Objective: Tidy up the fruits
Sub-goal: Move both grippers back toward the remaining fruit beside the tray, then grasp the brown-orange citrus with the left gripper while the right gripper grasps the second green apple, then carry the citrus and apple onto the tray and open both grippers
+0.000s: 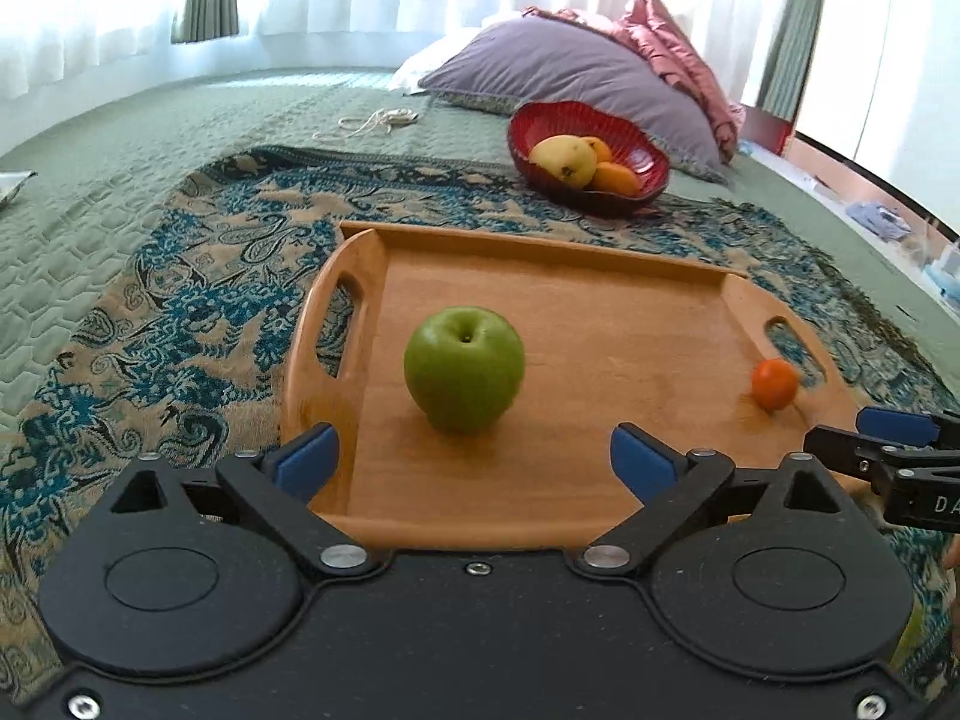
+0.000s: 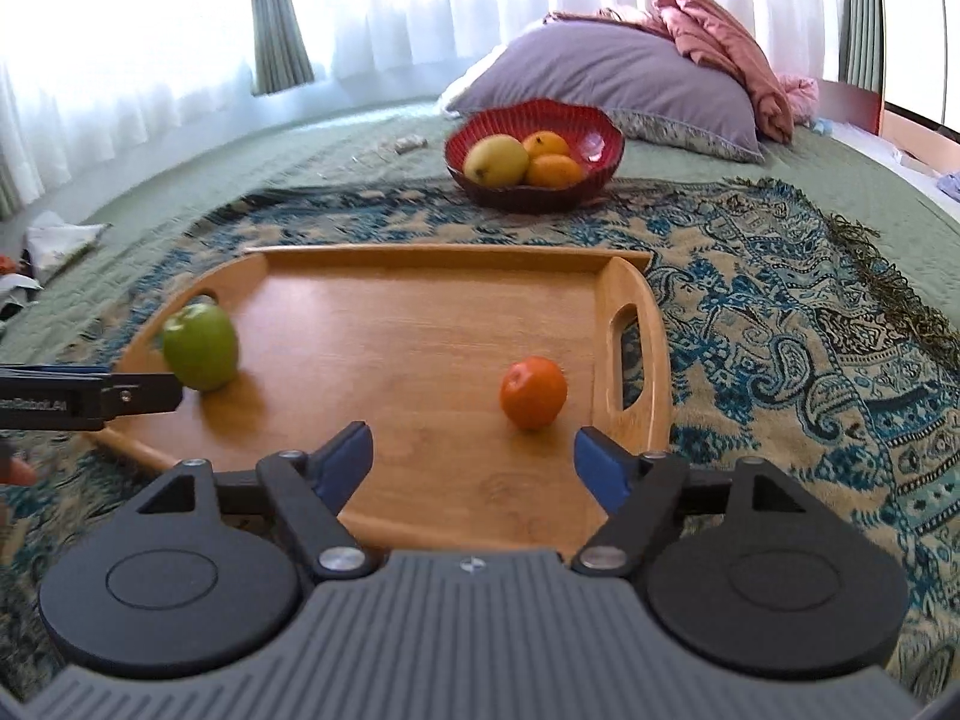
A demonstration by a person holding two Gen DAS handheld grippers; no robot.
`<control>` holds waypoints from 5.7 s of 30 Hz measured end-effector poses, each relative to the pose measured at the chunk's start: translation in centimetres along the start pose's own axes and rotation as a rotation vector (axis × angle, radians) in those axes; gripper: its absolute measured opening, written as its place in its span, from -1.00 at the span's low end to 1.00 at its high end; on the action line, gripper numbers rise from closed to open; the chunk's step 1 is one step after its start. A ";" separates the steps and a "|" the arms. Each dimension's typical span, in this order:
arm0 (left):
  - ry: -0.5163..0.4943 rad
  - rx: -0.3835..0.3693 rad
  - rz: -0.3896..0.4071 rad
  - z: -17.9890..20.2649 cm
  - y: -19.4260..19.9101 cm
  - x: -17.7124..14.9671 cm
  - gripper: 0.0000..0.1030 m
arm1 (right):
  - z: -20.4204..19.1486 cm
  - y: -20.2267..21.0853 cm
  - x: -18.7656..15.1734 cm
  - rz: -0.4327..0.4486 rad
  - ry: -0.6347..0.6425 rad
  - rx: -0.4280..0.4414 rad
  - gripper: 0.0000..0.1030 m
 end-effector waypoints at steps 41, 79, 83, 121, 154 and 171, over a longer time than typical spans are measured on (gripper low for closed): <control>-0.194 -0.066 0.136 5.7 6.7 -11.9 0.99 | -2.7 6.9 -11.8 0.220 0.089 -0.100 1.00; -0.039 -0.162 0.095 5.3 5.8 -12.5 -0.04 | -4.6 5.9 -13.1 0.215 0.083 -0.067 0.68; -0.034 -0.166 0.096 5.3 5.8 -12.6 -0.05 | -4.5 6.0 -13.0 0.223 0.076 -0.075 0.61; -0.047 -0.136 0.166 5.5 6.7 -9.2 -0.07 | -3.5 7.3 -10.8 0.327 0.013 -0.112 0.13; 0.039 -0.103 0.052 -0.7 -4.1 7.7 -0.07 | 1.5 -3.2 5.3 0.134 -0.069 -0.085 0.13; 0.044 -0.017 -0.086 -1.7 -10.5 8.7 -0.07 | 2.7 -8.2 5.8 -0.032 -0.109 -0.084 0.12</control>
Point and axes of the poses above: each gripper's, at about its wrist camera, not at the fingertips, and y roughly against the way its jaws point, z to its right, x to its top, the point moved 8 cm from there along -y, roughly the way its jaws point, and after that the axes turned 5 degrees about -z, right-handed, at the moved point
